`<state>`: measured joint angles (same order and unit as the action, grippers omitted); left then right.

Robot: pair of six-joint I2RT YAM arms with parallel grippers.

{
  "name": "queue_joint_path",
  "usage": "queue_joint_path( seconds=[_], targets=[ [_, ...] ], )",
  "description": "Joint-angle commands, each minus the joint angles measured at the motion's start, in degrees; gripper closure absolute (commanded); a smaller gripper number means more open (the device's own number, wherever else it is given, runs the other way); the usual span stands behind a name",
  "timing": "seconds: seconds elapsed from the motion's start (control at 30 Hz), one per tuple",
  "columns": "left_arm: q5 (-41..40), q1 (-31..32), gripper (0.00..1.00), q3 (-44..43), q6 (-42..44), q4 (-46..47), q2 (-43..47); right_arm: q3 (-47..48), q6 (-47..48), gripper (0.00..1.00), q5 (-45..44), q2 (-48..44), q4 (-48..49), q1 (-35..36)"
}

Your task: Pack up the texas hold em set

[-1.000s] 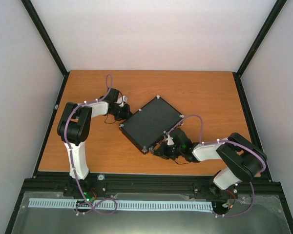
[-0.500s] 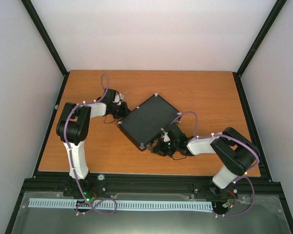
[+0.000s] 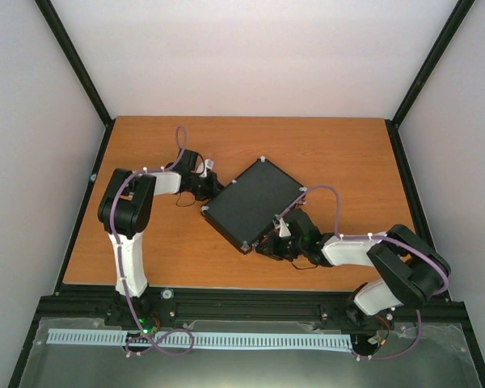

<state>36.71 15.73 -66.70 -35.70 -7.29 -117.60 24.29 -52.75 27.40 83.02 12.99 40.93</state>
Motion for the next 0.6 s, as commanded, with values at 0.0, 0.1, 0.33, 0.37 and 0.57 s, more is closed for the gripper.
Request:
queue_joint_path(
  seconds=[0.0, 0.1, 0.33, 0.37, 0.57],
  targets=[
    [0.05, 2.21, 0.99, 1.66, 0.15, -9.32, -5.36, 0.68, 0.37, 0.97, -1.34, 3.95, 9.79, -0.49],
    [-0.04, 2.12, 0.99, 1.14, 0.50, -9.82, -5.78, 0.99, 0.26, 0.97, -1.46, 5.76, 9.40, -0.49],
    [0.18, 2.12, 0.99, 1.50, 0.43, -9.53, -6.07, 2.31, 0.33, 0.97, -3.51, 9.17, 7.84, -0.59],
    [0.20, 2.09, 0.99, 1.67, 0.38, -9.51, -6.11, 2.69, 0.20, 0.97, -4.28, 9.73, 6.97, -0.59],
    [1.72, 2.12, 0.99, 4.50, -1.74, -6.86, -5.48, 6.45, -1.53, 0.97, -9.55, 16.15, 4.06, -0.67]
  ],
)
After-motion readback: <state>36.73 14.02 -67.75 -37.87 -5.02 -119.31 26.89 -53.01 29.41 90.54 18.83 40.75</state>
